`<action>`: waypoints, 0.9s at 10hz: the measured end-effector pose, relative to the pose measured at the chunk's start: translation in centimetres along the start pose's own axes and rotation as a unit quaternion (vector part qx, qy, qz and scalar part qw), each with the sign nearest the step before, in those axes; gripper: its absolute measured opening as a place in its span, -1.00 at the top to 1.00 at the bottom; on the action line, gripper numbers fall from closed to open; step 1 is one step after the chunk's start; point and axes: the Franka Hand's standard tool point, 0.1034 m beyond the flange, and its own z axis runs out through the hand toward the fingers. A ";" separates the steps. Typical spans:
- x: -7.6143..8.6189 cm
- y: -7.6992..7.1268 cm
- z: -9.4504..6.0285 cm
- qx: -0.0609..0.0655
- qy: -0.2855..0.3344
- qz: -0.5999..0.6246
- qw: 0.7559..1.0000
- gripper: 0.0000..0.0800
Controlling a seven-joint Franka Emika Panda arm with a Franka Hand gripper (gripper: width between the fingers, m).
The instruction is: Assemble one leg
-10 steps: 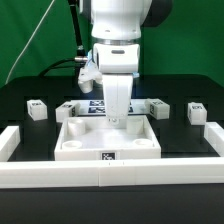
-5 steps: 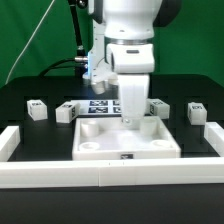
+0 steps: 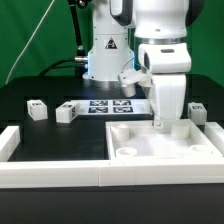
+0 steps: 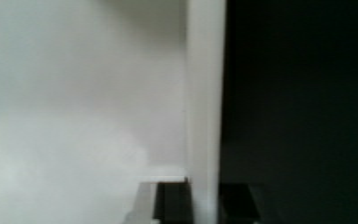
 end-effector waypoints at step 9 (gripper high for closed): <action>1.2 0.0 0.1 0.007 -0.002 0.005 1.000 -0.40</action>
Offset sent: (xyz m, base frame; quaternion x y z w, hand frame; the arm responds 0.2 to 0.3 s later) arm 0.0042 0.0147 -0.0022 0.0032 -0.0056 0.0104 0.9999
